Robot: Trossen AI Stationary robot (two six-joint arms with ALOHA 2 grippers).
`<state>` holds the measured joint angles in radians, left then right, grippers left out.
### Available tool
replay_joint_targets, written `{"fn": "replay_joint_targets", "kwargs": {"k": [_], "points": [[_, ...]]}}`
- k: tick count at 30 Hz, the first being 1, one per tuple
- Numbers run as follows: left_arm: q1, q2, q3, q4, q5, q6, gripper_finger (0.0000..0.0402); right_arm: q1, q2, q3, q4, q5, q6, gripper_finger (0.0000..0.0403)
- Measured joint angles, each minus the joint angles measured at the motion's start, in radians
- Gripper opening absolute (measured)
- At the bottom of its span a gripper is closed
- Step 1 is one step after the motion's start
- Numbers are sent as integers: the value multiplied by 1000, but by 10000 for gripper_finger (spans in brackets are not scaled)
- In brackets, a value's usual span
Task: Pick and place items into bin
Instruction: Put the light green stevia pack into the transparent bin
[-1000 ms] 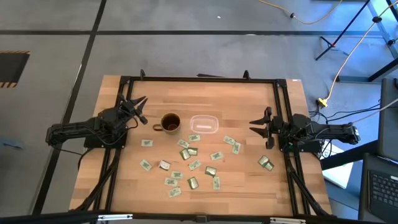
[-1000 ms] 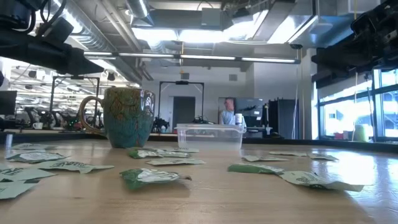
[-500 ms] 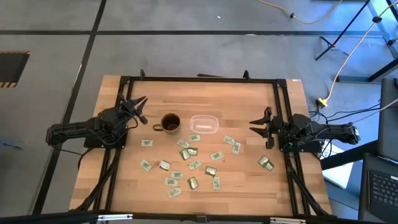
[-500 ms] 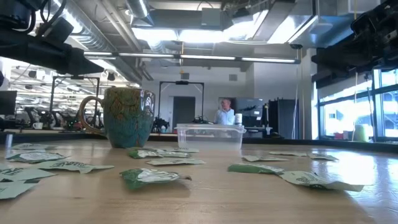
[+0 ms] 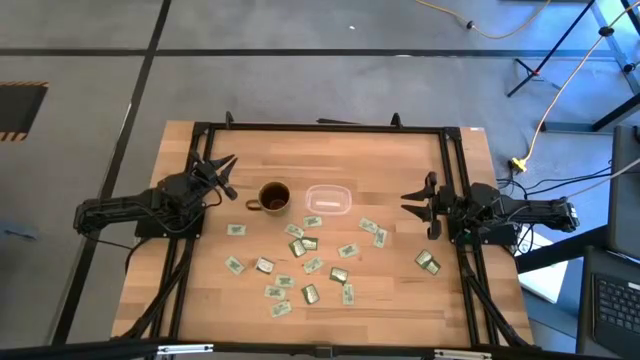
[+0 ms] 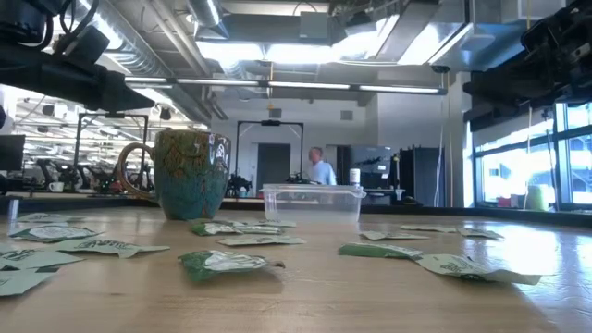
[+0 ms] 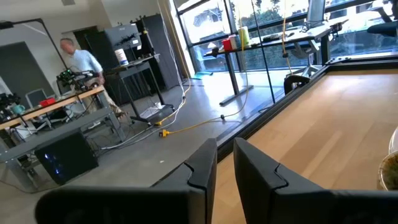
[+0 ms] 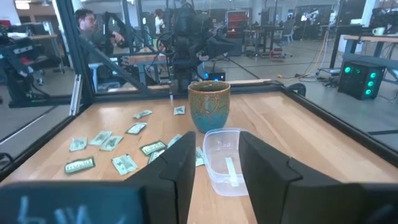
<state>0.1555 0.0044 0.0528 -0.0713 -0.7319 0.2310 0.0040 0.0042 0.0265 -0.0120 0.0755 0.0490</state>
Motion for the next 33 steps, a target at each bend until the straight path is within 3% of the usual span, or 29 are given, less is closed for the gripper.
{"fn": "replay_joint_targets", "kwargs": {"k": [9,26,33], "points": [[0,0,0,0,0,0,47,0,0,0,0,0,27,127],[0,0,0,0,0,0,49,0,0,0,5,18,227,127],[0,0,0,0,0,0,51,0,0,0,9,23,185,127]]}}
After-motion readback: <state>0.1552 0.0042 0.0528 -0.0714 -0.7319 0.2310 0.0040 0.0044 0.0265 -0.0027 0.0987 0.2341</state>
